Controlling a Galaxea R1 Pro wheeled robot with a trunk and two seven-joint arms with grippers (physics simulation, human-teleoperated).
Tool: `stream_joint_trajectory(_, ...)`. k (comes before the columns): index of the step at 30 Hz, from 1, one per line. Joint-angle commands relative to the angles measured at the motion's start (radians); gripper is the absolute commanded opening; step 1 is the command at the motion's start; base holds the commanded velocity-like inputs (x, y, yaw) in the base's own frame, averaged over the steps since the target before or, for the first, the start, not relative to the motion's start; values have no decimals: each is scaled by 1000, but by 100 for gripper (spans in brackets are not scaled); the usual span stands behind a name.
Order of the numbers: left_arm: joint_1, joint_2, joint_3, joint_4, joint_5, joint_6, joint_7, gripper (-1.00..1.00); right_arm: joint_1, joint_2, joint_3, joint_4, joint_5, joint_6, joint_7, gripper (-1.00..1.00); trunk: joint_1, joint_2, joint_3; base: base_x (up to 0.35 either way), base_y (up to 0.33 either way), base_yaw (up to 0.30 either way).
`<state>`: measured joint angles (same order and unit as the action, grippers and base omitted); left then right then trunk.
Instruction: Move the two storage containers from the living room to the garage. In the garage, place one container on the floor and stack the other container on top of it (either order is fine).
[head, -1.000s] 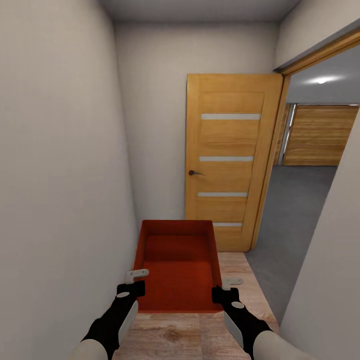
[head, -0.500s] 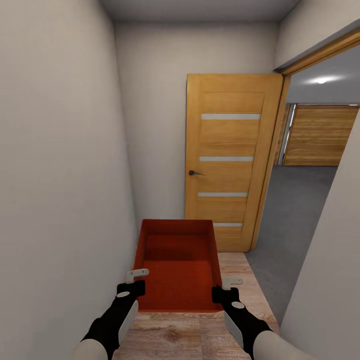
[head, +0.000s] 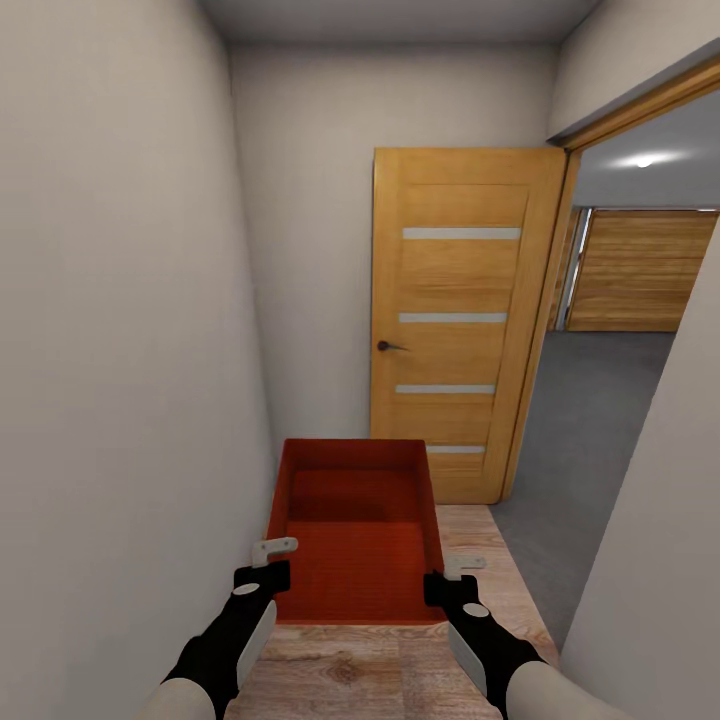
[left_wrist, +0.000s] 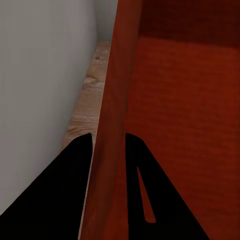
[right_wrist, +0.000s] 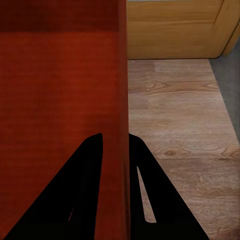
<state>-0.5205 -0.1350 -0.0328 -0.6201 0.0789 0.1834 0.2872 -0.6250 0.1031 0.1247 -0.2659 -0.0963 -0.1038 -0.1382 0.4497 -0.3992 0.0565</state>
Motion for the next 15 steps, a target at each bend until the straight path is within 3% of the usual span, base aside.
stream_joint_trajectory(1,0,17,28,0,12,7,12,-100,-1,-9,-7,-4,1,-5,-6,-100,0,-1,0,0,0,0)
stream_joint_trajectory(9,0,17,28,-1,12,7,12,-100,-1,-9,-7,-4,2,-4,-3,-100,0,-1,0,0,0,-7)
stream_joint_trajectory(15,0,17,28,-1,12,7,12,-100,-1,-9,-7,-4,3,-1,-3,-100,0,-1,0,0,0,-185)
